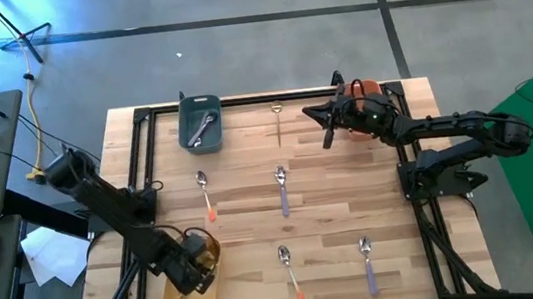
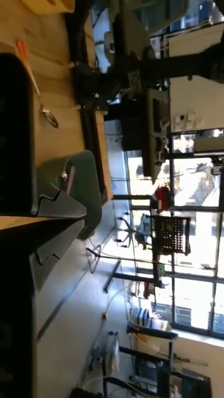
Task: Sort silverware by color (type)
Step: Put the top orange spoon into the orange bin
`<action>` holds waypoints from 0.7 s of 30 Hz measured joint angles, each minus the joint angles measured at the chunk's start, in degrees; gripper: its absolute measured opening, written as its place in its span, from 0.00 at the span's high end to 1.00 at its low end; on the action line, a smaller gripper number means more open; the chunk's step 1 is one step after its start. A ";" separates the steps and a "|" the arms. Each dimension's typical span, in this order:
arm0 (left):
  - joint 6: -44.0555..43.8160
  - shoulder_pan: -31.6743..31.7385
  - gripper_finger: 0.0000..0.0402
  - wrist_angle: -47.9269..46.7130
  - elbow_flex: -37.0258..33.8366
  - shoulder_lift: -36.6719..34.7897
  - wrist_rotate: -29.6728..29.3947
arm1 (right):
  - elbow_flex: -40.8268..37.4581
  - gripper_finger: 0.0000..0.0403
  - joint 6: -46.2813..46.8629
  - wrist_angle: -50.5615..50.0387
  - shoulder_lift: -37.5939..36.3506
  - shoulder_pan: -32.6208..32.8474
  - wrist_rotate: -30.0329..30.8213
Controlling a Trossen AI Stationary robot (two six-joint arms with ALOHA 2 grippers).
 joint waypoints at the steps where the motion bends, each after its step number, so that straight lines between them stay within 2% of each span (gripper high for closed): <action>1: 1.43 0.02 0.71 -0.42 0.55 -1.10 0.58 | 0.00 1.00 0.03 -0.62 0.00 0.04 -0.30; 5: 9.59 2.07 0.70 -1.45 2.05 -5.31 1.69 | 0.00 1.00 -0.19 -5.81 0.00 0.74 -3.04; 9: 21.23 6.00 0.76 -3.35 2.05 -9.07 -0.60 | 0.00 1.00 -2.10 -11.10 0.04 2.42 -5.12; 12: 33.75 10.76 0.84 -4.02 2.05 -10.56 -3.22 | 0.00 1.00 -1.19 -13.40 0.04 4.36 -5.38; 15: 49.16 16.58 0.92 -3.02 2.05 -10.86 -3.98 | 0.00 1.00 1.50 -15.29 0.04 6.39 -8.34; 18: 64.48 23.55 0.99 2.29 0.38 -10.89 -2.18 | 0.00 1.00 1.21 -16.35 0.04 8.07 -8.90; 21: 76.67 31.49 0.99 13.21 -3.76 -10.75 4.40 | 0.00 1.00 1.24 -16.54 0.03 8.54 -6.44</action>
